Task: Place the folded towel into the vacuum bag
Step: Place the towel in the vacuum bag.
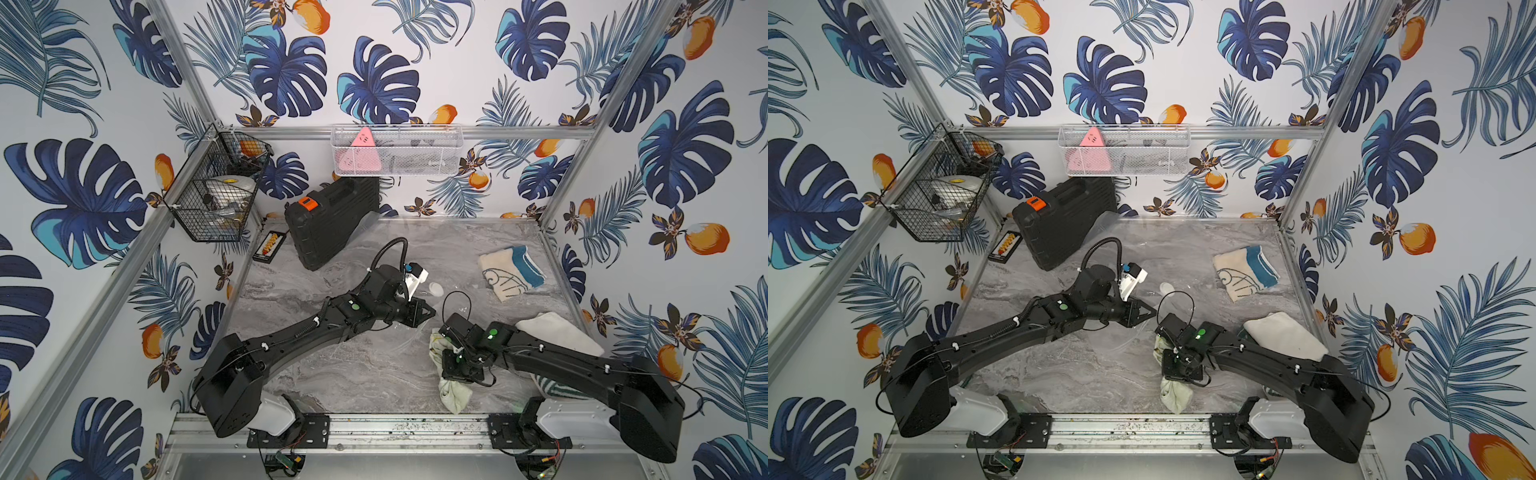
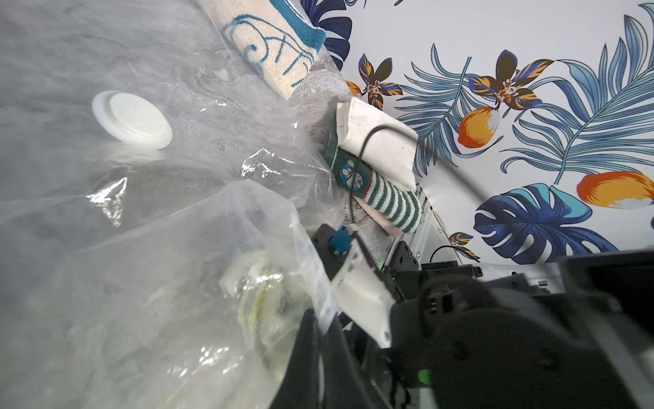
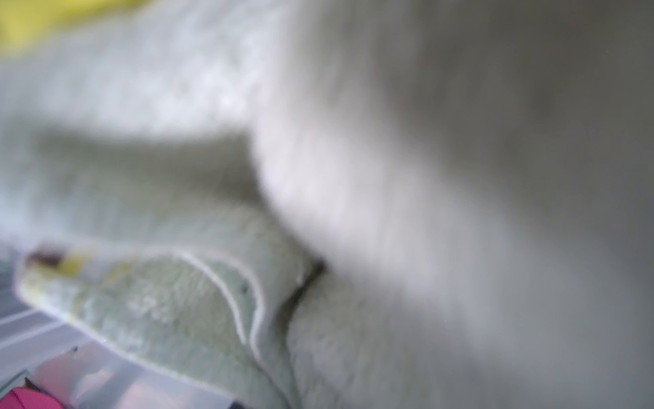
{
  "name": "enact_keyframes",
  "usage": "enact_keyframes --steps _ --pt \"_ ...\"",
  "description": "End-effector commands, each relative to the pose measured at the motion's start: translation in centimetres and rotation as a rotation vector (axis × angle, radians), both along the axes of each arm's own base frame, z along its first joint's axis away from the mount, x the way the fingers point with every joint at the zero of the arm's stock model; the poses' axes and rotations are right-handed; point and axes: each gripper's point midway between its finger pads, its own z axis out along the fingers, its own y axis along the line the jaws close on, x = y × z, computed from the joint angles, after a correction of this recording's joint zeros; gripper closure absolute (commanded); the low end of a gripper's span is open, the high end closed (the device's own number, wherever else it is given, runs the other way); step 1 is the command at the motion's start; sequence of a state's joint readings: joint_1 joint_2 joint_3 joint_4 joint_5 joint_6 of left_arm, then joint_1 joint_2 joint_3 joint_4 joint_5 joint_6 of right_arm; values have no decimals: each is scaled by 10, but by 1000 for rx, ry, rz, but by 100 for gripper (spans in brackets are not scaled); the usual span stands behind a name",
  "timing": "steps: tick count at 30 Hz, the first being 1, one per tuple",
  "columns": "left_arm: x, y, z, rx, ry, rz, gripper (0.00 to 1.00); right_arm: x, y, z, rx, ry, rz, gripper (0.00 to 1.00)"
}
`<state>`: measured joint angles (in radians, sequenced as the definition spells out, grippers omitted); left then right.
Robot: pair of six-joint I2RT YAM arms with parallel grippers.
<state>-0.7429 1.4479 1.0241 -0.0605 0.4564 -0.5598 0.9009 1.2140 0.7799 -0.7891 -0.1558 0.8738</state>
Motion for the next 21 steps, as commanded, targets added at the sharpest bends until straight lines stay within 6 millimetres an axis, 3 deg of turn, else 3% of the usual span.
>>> enact_keyframes --steps 1,3,5,7,10,13,15,18,21 --pt "3 -4 5 -27 -16 -1 100 -1 11 46 100 -68 60 100" --pt "5 -5 4 -29 -16 1 100 -1 20 71 155 -80 70 100" --pt "5 -9 8 -54 -13 -3 100 3 30 84 196 -82 61 100" --pt "2 -14 16 -81 -17 -11 100 14 54 90 267 -84 46 100" --pt "-8 -18 20 -81 -26 -26 100 25 91 87 371 -39 27 100" --pt "-12 -17 14 -79 -13 -22 100 31 102 68 384 -5 -6 100" --pt "-13 -15 11 -65 -15 -23 100 31 93 50 353 -4 -25 100" --pt "-13 -14 12 -51 -25 -32 100 22 53 11 189 47 -41 100" --pt "-12 -11 19 -59 -41 -39 100 10 9 -14 71 86 -70 100"
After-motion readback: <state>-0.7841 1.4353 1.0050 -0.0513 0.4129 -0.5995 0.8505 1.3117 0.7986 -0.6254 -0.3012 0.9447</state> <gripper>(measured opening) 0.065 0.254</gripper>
